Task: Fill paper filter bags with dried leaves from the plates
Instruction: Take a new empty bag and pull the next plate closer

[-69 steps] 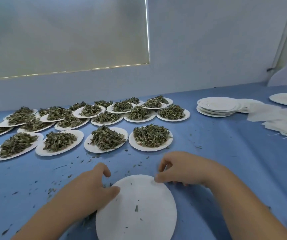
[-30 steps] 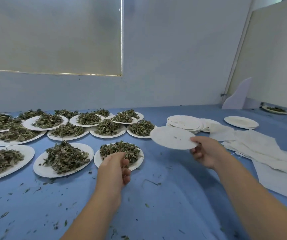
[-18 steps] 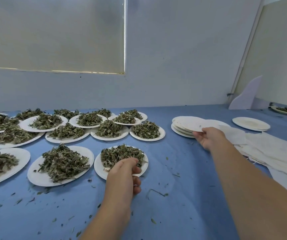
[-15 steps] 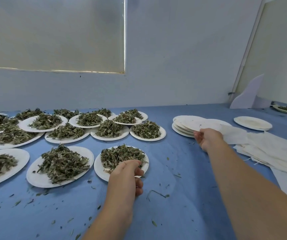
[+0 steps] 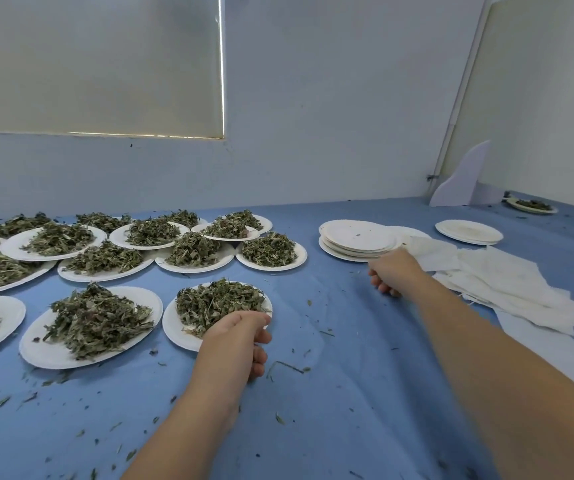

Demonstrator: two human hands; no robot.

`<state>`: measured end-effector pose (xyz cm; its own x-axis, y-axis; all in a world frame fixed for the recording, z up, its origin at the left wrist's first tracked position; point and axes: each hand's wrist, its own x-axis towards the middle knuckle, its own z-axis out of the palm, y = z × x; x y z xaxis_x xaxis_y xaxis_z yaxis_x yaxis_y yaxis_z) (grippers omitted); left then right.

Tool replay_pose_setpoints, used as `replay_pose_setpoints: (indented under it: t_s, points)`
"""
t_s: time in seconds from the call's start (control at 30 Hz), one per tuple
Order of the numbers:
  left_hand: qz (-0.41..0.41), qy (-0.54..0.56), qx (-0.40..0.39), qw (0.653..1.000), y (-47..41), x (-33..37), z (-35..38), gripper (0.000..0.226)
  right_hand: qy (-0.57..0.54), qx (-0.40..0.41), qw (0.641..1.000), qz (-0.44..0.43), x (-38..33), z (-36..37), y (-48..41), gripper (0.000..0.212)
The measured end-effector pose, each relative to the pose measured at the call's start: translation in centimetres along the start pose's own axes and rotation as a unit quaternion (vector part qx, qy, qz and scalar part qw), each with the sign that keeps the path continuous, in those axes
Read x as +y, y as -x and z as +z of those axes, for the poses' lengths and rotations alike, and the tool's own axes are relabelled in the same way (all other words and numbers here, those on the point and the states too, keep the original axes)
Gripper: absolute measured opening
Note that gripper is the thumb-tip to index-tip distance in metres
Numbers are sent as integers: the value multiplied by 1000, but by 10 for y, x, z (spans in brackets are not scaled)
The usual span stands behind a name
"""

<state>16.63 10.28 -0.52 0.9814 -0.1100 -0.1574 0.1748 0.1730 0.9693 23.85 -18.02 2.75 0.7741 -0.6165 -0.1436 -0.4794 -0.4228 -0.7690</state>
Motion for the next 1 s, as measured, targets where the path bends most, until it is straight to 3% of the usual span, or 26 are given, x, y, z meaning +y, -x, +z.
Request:
replay_pose_setpoints:
  t_s: [0.1, 0.2, 0.37, 0.47, 0.53, 0.7, 0.9, 1.0]
  points:
    - [15, -32, -13, 999, 4, 0, 0, 11, 73, 1, 995, -74, 17, -8, 16, 17]
    - [29, -61, -25, 997, 8, -3, 0, 11, 218, 49, 969, -109, 33, -19, 34, 22]
    - [45, -87, -43, 994, 11, -5, -4, 13, 363, 63, 928, -53, 64, -47, 53, 26]
    - [48, -90, -51, 993, 12, -6, -8, 14, 384, 180, 905, -27, 83, -68, 62, 35]
    - [50, -88, -54, 993, 13, -7, -11, 15, 407, 216, 888, 0, 94, -80, 67, 37]
    - [49, -91, -62, 993, 16, -7, -12, 16, 489, 141, 860, 33, 111, -93, 75, 26]
    - [62, -106, -65, 990, 21, -5, -13, 18, 535, 157, 830, 0, 112, -91, 86, 25]
    - [73, -134, -65, 986, 27, -6, -9, 17, 524, 140, 839, -40, 106, -92, 92, 21]
